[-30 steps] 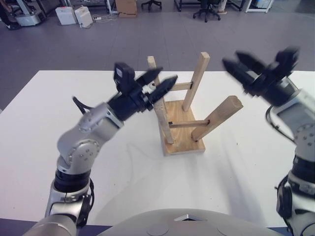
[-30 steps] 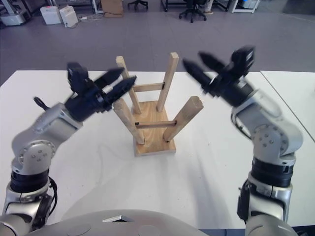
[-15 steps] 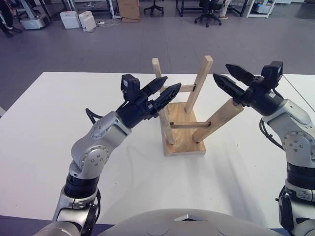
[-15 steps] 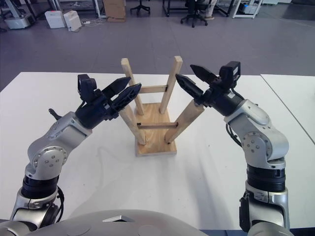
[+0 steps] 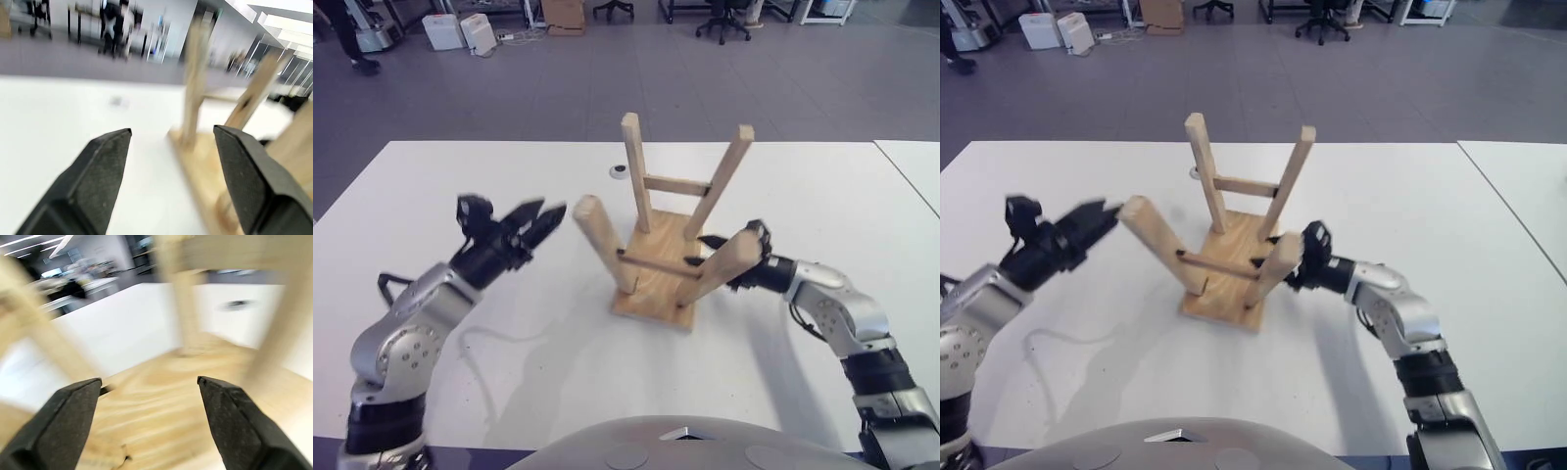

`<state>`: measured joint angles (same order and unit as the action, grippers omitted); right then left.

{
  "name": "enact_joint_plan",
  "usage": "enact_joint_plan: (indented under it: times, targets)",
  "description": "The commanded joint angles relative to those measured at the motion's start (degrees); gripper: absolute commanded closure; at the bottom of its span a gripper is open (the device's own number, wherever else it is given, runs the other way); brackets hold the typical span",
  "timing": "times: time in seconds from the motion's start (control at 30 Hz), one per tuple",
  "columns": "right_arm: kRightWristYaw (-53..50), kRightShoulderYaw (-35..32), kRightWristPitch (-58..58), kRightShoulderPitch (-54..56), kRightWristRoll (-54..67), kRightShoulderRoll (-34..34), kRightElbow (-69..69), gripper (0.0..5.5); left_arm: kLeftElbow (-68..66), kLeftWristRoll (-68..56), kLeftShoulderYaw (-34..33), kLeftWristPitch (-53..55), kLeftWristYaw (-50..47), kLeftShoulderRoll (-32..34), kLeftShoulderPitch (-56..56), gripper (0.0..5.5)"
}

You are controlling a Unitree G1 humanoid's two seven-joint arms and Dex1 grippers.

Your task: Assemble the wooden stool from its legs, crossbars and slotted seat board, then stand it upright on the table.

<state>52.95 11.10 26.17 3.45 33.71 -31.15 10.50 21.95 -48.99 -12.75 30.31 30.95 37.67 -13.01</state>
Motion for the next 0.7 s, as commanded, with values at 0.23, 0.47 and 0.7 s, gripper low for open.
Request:
enact_joint_plan:
  times: [0.23,0.47,0.7]
  targets:
    - [-1.0,-18.4,2.9,-20.3,-0.1,-13.0,9.9,1.82,0.2,22.0,6.4,-12.1,15.2,7.7,-15.2,2.41]
    - [-6.7,-7.9,-15.0,18.7,-18.2,3.8,-40.0,1.82,-6.5,36.9,20.1,-11.7,13.1,5.8,-5.6,2.41]
    - [0.5,2.7,-34.4,17.9,-32.3,2.8,-56.0,1.82,-24.5,43.3,24.0,-14.1,4.0,-4.9,11.4,2.41]
